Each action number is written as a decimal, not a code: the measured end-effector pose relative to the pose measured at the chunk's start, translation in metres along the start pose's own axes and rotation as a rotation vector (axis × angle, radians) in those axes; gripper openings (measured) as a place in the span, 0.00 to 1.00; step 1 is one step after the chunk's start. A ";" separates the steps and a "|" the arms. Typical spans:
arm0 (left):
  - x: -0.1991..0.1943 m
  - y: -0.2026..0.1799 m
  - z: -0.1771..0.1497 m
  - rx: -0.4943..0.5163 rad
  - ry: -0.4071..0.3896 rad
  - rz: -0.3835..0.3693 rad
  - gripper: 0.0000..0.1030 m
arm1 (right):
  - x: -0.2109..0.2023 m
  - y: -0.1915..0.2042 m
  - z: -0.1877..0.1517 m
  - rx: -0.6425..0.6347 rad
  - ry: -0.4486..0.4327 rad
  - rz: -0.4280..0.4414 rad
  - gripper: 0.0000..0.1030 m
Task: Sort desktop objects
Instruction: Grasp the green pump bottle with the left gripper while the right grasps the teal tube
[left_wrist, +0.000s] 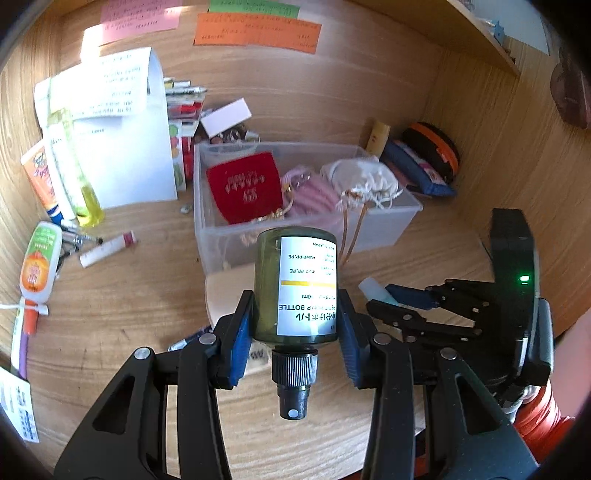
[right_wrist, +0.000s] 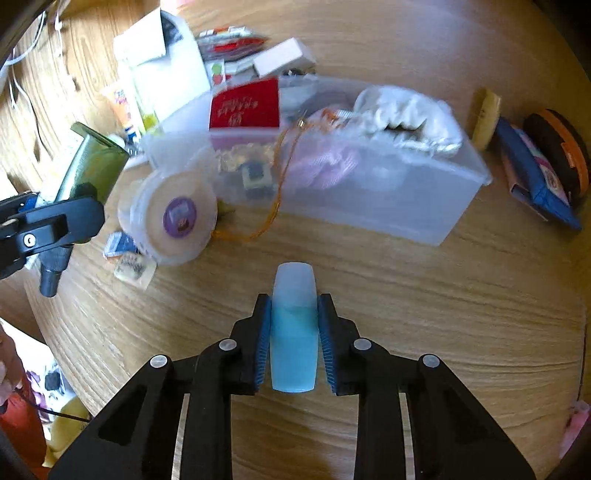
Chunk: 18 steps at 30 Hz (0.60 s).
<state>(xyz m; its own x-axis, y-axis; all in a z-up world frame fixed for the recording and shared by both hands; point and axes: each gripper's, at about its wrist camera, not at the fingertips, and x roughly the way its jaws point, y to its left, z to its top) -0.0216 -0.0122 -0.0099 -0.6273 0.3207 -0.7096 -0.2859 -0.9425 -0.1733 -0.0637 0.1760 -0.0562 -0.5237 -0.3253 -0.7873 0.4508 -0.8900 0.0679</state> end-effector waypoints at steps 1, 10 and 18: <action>0.000 -0.001 0.003 0.000 -0.004 0.001 0.40 | -0.006 -0.002 0.003 0.004 -0.019 -0.004 0.22; 0.002 0.000 0.027 -0.003 -0.035 0.013 0.40 | -0.055 -0.009 0.032 0.008 -0.172 -0.047 0.22; 0.005 0.018 0.048 -0.032 -0.072 0.042 0.40 | -0.073 -0.023 0.060 0.042 -0.260 -0.026 0.22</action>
<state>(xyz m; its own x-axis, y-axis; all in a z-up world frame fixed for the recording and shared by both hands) -0.0653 -0.0232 0.0162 -0.6890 0.2859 -0.6660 -0.2358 -0.9573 -0.1671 -0.0789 0.2010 0.0367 -0.7056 -0.3682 -0.6055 0.4068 -0.9100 0.0794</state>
